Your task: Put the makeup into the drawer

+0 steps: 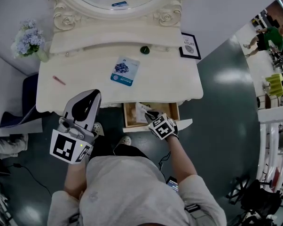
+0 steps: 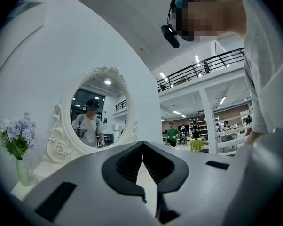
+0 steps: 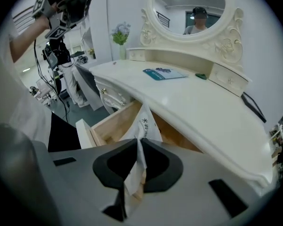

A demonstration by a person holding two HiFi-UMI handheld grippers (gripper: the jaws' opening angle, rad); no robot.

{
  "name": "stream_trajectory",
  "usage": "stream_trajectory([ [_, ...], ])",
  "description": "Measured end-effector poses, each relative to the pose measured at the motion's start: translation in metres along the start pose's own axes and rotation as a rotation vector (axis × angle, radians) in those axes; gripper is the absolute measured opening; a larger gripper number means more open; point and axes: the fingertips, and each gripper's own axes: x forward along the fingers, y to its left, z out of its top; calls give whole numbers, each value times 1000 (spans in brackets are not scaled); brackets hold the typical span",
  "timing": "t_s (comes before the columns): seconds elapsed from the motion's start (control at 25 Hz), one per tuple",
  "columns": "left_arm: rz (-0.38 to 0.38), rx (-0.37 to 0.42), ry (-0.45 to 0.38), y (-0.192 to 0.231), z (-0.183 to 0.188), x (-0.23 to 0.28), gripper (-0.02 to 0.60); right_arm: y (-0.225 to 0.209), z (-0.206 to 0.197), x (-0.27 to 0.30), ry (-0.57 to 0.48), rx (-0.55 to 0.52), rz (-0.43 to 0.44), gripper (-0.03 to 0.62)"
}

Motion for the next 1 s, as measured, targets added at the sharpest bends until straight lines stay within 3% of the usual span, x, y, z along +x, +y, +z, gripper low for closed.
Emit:
stream_trajectory([
  [0.6, 31, 10, 40, 4, -7, 2, 15, -9, -19, 37, 166, -21, 71, 48],
  [1.0, 35, 11, 52, 10, -9, 5, 15, -24, -30, 46, 241, -39, -4, 134],
])
